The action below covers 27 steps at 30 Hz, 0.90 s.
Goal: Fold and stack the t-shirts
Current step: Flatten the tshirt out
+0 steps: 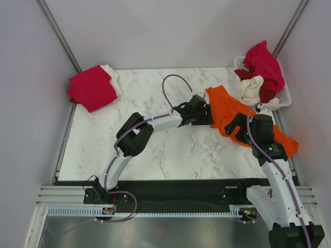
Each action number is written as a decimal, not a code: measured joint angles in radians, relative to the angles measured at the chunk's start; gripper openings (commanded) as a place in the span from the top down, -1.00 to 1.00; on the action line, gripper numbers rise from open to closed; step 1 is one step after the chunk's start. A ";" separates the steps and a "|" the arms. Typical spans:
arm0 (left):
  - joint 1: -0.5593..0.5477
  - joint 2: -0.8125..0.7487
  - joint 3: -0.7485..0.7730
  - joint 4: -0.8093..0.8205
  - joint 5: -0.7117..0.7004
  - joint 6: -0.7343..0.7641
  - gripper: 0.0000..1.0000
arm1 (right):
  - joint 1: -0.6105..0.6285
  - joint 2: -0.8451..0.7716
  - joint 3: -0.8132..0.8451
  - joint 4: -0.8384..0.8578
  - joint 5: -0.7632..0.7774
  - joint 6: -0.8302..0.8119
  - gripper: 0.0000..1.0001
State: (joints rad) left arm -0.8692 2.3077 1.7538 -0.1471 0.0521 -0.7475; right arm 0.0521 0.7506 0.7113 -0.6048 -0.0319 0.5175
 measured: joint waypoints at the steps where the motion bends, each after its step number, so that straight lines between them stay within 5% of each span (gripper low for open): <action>1: 0.000 0.000 0.004 -0.008 -0.003 0.008 -0.38 | 0.000 0.000 0.000 0.000 0.000 -0.001 -0.96; 7: -0.011 0.053 0.097 -0.045 0.012 0.026 -0.34 | 0.000 0.004 0.000 0.000 -0.002 -0.004 -0.96; 13: -0.046 0.127 0.188 -0.061 0.028 0.044 0.02 | 0.000 0.010 0.000 0.001 -0.002 -0.009 -0.96; 15: -0.054 0.138 0.201 -0.069 0.028 0.050 0.34 | 0.000 0.011 0.000 0.001 -0.002 -0.010 -0.96; 17: -0.056 0.144 0.202 -0.077 0.029 0.058 0.95 | 0.000 0.011 0.000 0.002 -0.002 -0.010 -0.96; 27: -0.023 0.107 0.204 -0.159 0.031 0.129 0.95 | 0.000 0.029 0.000 0.007 -0.002 -0.009 -0.96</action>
State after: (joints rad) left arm -0.8925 2.4149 1.9575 -0.3058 0.0834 -0.6182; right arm 0.0525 0.7795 0.7109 -0.5976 -0.0334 0.5083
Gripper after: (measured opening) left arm 0.030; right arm 0.980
